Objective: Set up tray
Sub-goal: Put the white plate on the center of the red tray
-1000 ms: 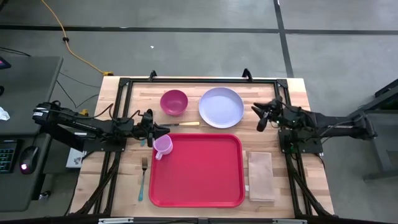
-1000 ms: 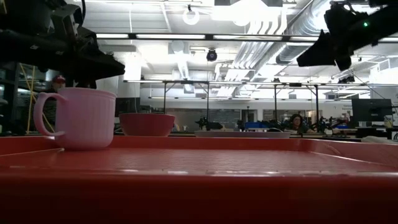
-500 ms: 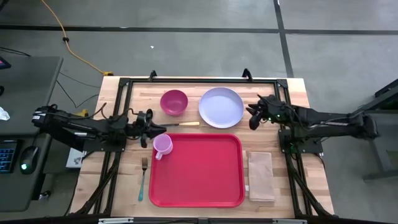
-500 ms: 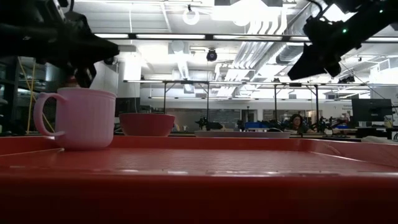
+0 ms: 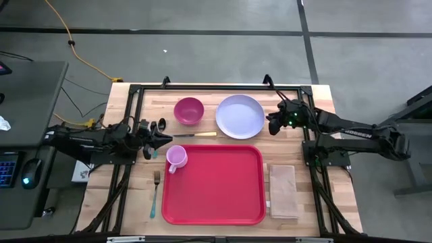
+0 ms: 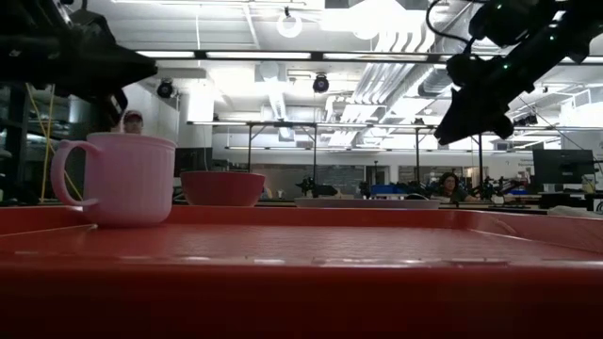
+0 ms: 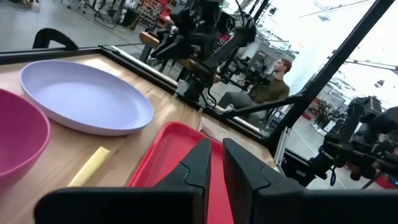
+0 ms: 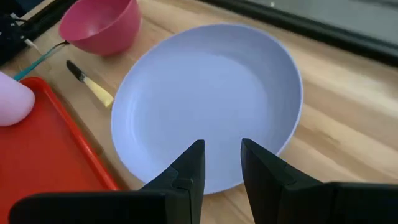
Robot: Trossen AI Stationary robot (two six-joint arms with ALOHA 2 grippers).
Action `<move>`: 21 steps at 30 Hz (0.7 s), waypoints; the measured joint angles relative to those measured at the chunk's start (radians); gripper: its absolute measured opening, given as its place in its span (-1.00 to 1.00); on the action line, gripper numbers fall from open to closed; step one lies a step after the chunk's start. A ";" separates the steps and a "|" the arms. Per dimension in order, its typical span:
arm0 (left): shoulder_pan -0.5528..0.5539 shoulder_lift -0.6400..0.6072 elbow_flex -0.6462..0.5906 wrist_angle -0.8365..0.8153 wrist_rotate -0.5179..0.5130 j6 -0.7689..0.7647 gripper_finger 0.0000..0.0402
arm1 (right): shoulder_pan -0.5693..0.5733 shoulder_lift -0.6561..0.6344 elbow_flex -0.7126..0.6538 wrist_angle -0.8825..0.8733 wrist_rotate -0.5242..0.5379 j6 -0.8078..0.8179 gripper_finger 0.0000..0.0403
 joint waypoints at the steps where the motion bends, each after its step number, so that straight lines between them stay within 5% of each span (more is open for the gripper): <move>1: 0.000 -0.026 0.000 -0.022 0.000 0.002 -0.63 | -0.012 0.009 0.000 0.000 -0.010 0.010 -0.59; 10: 0.000 -0.116 0.002 -0.143 -0.007 0.019 -0.63 | -0.101 0.143 0.159 -0.162 -0.081 -0.043 -0.55; 21: 0.000 -0.116 0.002 -0.167 -0.011 0.008 -0.63 | -0.172 0.408 0.409 -0.363 -0.142 -0.064 -0.13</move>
